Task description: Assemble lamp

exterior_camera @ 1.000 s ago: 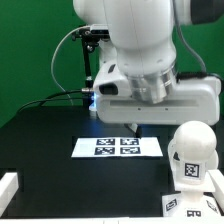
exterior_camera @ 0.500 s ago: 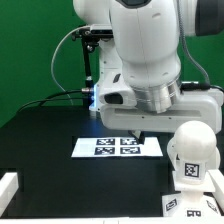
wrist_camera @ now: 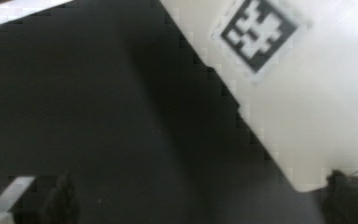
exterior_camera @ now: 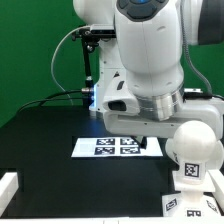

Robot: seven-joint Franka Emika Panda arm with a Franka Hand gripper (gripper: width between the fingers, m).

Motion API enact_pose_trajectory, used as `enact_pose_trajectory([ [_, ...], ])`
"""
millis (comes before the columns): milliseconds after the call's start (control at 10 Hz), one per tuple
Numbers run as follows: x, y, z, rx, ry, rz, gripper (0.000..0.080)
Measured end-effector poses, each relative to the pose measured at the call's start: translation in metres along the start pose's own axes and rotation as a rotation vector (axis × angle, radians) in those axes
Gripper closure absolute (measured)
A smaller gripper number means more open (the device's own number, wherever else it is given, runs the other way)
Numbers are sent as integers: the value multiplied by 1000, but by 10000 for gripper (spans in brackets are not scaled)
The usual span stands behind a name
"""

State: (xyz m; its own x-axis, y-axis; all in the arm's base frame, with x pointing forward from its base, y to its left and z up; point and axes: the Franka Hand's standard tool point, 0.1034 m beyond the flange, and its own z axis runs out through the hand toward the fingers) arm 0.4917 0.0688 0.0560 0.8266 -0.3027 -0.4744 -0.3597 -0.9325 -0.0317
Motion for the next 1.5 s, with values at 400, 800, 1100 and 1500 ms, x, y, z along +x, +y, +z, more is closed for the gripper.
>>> enact_pose_trajectory([
  [400,-1,-16,-6,-11,12,34,101],
  [800,-9,-42,-8,-28,16,60,101],
  [1100,-9,-40,-6,-27,13,67,101],
  [1500,-15,-35,21,-46,-11,68,101],
])
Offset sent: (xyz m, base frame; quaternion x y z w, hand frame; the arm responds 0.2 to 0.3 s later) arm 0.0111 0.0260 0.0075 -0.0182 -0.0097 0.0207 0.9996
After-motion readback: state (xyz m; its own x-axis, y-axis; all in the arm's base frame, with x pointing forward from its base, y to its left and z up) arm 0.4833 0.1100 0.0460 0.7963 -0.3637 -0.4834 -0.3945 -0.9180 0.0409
